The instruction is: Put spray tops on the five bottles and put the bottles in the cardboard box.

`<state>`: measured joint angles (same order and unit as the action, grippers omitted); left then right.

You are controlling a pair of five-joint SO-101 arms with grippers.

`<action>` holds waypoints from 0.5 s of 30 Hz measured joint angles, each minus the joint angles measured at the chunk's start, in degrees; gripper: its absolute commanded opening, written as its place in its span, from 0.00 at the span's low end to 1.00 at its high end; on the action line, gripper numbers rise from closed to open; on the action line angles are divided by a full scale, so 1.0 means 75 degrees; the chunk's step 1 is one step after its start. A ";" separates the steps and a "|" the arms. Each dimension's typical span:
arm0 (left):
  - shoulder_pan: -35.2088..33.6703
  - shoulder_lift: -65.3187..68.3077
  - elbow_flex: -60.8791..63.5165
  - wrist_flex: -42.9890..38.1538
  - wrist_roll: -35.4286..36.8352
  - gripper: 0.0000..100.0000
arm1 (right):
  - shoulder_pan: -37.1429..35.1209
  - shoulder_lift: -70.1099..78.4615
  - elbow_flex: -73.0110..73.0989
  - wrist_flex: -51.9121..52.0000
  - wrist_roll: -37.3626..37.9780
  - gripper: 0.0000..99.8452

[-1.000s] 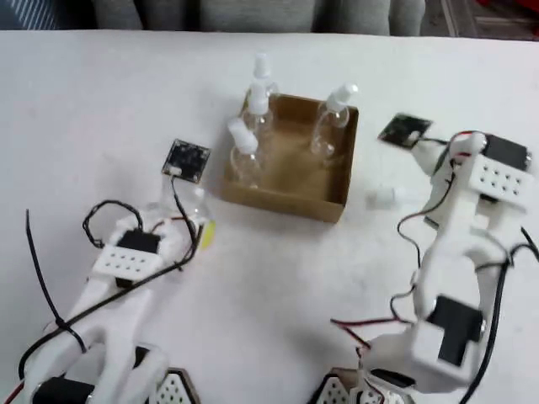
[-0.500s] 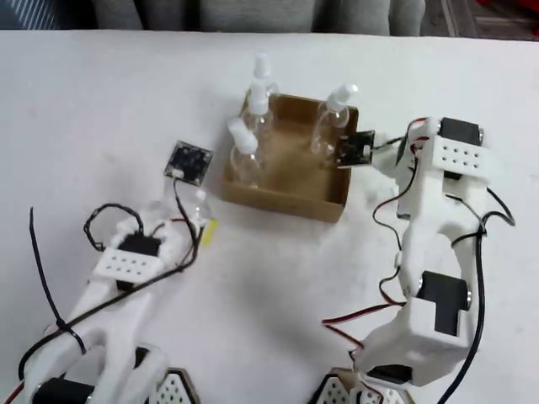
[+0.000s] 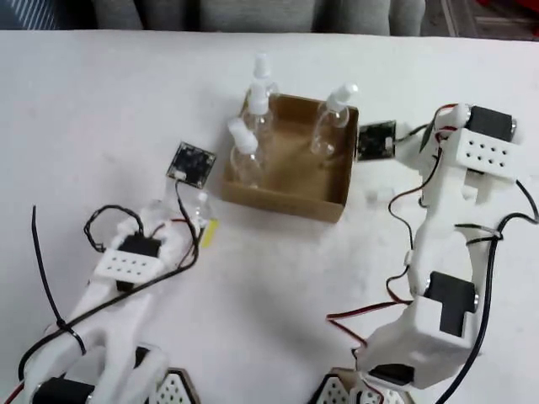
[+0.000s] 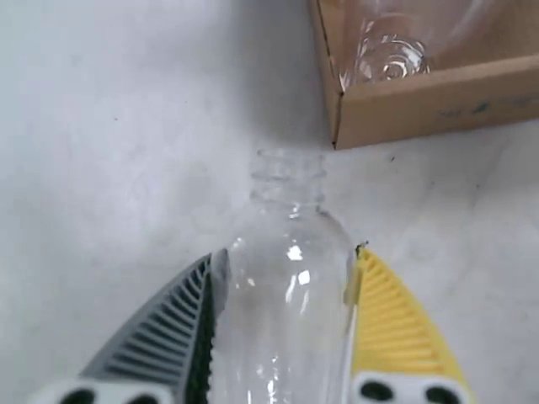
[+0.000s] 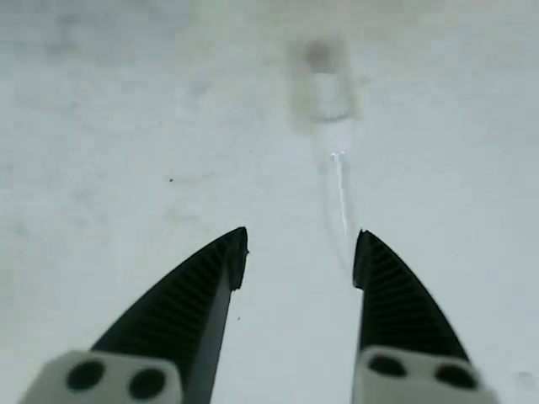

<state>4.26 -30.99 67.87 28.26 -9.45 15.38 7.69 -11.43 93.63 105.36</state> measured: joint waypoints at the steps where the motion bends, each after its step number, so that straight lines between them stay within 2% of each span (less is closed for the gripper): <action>1: 0.0000 0.0000 0.0000 0.0000 -0.0012 0.02 | -0.0012 0.0105 0.0012 -0.0023 0.0176 0.18; 6: -0.0023 0.0000 0.0000 0.0000 -0.0012 0.02 | 0.0059 0.1090 0.0070 -0.1008 0.0399 0.18; 9: -0.0023 0.0000 0.0000 0.0000 0.0000 0.02 | 0.0141 0.1829 0.0059 -0.1547 0.0516 0.22; 12: -0.0023 0.0000 0.0000 0.0000 -0.0012 0.02 | 0.0152 0.2075 -0.0410 -0.1395 0.0656 0.25; 15: -0.0023 0.0000 0.0000 0.0000 -0.0012 0.02 | 0.0059 0.2450 -0.1114 -0.0785 0.0680 0.22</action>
<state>4.09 -30.99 67.87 28.26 -9.54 15.82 26.07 -19.78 87.74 110.46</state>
